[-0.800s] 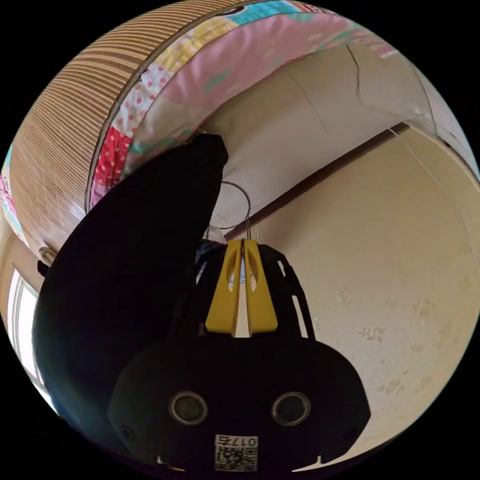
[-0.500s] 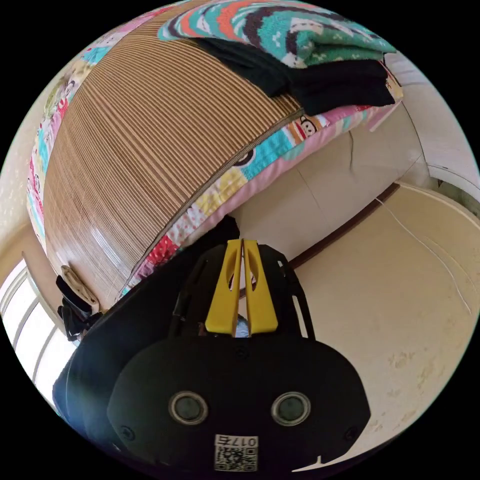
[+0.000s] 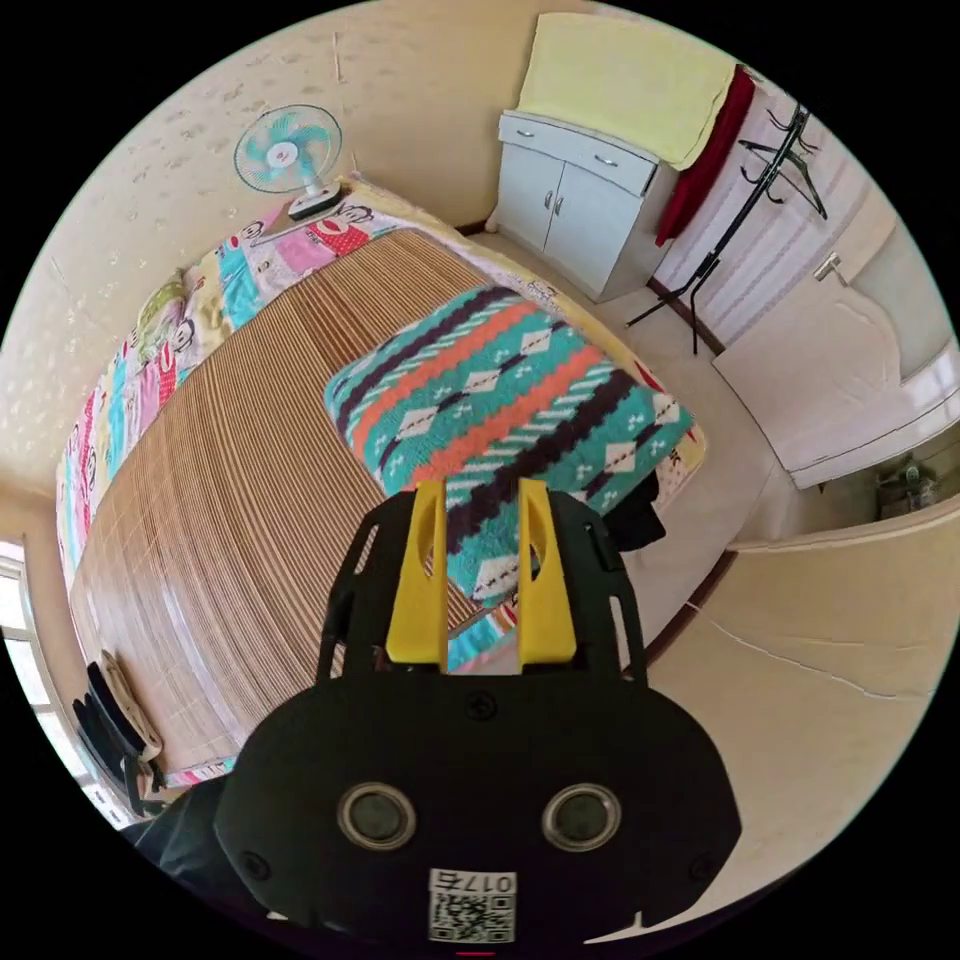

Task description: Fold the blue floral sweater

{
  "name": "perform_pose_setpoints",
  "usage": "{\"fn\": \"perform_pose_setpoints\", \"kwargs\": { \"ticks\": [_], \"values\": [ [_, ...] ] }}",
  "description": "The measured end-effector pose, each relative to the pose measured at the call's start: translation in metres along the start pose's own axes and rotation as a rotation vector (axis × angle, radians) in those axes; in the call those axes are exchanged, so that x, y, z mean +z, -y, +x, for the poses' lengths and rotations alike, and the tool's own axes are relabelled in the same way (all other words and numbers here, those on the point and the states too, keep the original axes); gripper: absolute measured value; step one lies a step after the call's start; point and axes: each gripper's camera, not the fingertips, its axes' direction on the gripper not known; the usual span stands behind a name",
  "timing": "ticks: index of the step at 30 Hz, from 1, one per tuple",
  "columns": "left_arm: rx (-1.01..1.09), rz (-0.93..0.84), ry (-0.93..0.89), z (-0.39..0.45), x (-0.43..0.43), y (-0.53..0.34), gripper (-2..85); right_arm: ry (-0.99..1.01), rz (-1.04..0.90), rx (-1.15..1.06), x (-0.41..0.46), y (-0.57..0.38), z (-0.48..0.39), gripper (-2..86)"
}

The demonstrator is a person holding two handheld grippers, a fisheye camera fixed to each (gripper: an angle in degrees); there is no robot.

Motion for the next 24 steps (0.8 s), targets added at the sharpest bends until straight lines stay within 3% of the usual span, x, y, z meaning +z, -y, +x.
{"fn": "perform_pose_setpoints", "kwargs": {
  "ticks": [1, 4, 9, 12, 14, 15, 16, 17, 19, 22, 24],
  "values": [
    [-0.015, 0.013, -0.014, 0.001, 0.004, -0.004, -1.0, 0.055, -0.151, 0.015, 0.034, 0.004, 0.006, 11.5],
    [-0.071, 0.056, -0.091, -0.003, 0.015, -0.014, -1.0, 0.098, -0.179, 0.075, 0.032, 0.002, 0.010, 9.9],
    [-0.171, 0.121, -0.254, -0.011, 0.037, -0.023, -1.0, 0.363, 0.041, -0.048, -0.049, -0.005, -0.026, 3.5],
    [-0.204, 0.118, -0.315, -0.009, 0.044, -0.012, -1.0, 0.528, 0.008, -0.356, -0.073, -0.018, -0.087, 2.1],
    [-0.209, 0.087, -0.313, -0.003, 0.043, 0.000, -1.0, 0.882, -0.101, -0.781, -0.090, -0.050, -0.144, 1.4],
    [-0.209, 0.063, -0.295, 0.003, 0.042, 0.008, -1.0, 0.893, -0.119, -0.844, -0.094, -0.059, -0.155, 1.3],
    [-0.203, 0.042, -0.269, 0.012, 0.040, 0.017, -1.0, 0.713, -0.114, -0.884, -0.096, -0.070, -0.171, 1.4],
    [-0.194, 0.033, -0.253, 0.017, 0.039, 0.021, -1.0, 0.477, -0.056, -0.826, -0.095, -0.073, -0.174, 1.5],
    [-0.128, 0.014, -0.159, 0.042, 0.035, 0.035, -1.0, 0.341, -0.002, -0.652, -0.090, -0.061, -0.156, 2.2],
    [-0.047, 0.005, -0.004, 0.071, 0.036, 0.044, -1.0, 0.484, -0.027, -0.417, -0.074, -0.025, -0.102, 6.9],
    [-0.017, 0.013, 0.056, 0.082, 0.037, 0.046, -1.0, 0.478, -0.020, -0.313, -0.058, -0.007, -0.073, 10.2]
  ]
}}
